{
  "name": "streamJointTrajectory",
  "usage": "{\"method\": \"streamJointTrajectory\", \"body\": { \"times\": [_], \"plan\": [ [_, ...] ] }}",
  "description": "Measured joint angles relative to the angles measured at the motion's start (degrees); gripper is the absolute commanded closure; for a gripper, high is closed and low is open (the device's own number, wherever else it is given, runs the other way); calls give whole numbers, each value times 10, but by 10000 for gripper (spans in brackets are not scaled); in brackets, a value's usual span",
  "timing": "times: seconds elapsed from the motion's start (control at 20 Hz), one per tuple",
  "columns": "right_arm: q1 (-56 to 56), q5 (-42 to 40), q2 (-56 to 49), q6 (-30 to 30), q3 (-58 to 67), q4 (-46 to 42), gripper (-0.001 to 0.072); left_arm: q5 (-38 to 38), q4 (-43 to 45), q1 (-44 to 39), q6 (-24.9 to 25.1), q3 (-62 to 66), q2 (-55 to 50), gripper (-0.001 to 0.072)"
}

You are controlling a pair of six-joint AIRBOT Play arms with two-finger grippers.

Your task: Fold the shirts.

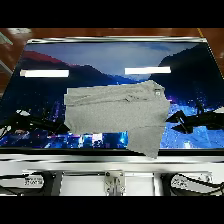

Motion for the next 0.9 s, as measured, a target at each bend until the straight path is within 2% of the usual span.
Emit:
{"method": "streamJointTrajectory", "body": {
  "times": [0.2,0.25,0.3,0.35,0.4,0.45,0.55,0.7,0.9],
  "plan": [
    [1,-47,-25,-15,-31,27,113,-1,-1,0,0,0,20,670],
    [6,-55,-32,-21,-35,41,158,-1,-1,0,0,1,24,670],
    [15,-61,-39,-26,-37,52,172,-2,-1,0,0,2,28,671],
    [26,-72,-44,-30,-38,60,411,-3,-1,0,0,5,30,671],
    [36,-93,-48,-34,-39,61,619,-9,-1,0,0,10,32,671],
    [47,-113,-50,-40,-38,58,654,-14,0,0,0,18,35,672],
    [60,-136,-40,-61,-24,64,655,-24,1,0,0,45,44,672],
    [70,-105,12,-111,37,88,655,-34,2,-1,-5,130,77,672],
    [73,-82,152,-151,187,130,656,-43,2,-4,-11,346,160,672]
  ]
}}
